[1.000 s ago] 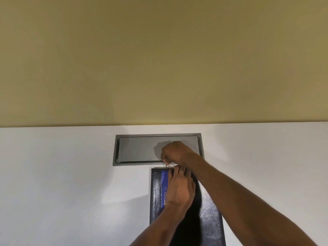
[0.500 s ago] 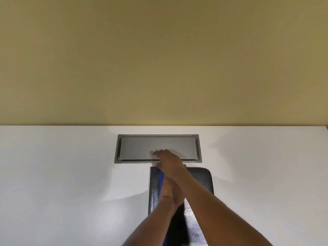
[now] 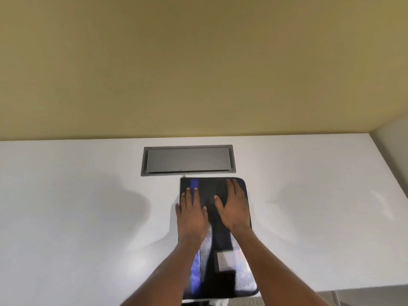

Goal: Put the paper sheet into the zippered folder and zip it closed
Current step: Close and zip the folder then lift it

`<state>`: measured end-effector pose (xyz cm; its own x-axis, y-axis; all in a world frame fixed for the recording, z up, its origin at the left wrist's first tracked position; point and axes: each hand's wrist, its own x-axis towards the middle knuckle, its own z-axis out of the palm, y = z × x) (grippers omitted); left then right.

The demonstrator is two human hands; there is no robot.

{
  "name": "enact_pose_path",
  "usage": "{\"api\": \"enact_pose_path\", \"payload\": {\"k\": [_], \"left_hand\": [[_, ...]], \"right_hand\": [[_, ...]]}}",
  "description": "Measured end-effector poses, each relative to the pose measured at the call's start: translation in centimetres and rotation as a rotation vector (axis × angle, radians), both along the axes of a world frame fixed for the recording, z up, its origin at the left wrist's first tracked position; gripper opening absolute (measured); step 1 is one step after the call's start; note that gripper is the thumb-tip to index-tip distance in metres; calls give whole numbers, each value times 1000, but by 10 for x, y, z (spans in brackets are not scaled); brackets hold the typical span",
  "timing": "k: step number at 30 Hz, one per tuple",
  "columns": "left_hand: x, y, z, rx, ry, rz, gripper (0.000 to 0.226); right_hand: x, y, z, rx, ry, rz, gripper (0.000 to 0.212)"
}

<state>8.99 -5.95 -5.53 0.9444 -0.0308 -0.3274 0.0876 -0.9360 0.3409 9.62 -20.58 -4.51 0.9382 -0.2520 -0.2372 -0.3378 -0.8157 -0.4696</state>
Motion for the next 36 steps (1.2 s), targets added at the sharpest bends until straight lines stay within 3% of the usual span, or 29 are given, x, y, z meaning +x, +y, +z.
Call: {"api": "enact_pose_path", "payload": {"k": [12, 21, 23, 26, 28, 32, 36], "left_hand": [[-122, 11, -5, -1, 86, 208, 71], [-156, 8, -4, -200, 115, 322, 68], [-151, 10, -5, -257, 116, 359, 68], [-134, 16, -5, -313, 130, 385, 67], [-124, 20, -7, -347, 150, 424, 63], [-107, 26, -12, -428, 254, 669, 43], [-93, 35, -23, -708, 412, 941, 33]], "right_hand": [[-151, -39, -15, -26, 181, -218, 79], [-188, -27, -14, 276, 168, -360, 74], [-185, -30, -13, 318, 144, -386, 65], [-170, -38, -12, 359, 118, -380, 33], [-159, -40, -15, 398, 138, -384, 27], [-149, -37, -23, 488, 186, -523, 23], [-141, -32, -22, 527, 191, -685, 21]]}}
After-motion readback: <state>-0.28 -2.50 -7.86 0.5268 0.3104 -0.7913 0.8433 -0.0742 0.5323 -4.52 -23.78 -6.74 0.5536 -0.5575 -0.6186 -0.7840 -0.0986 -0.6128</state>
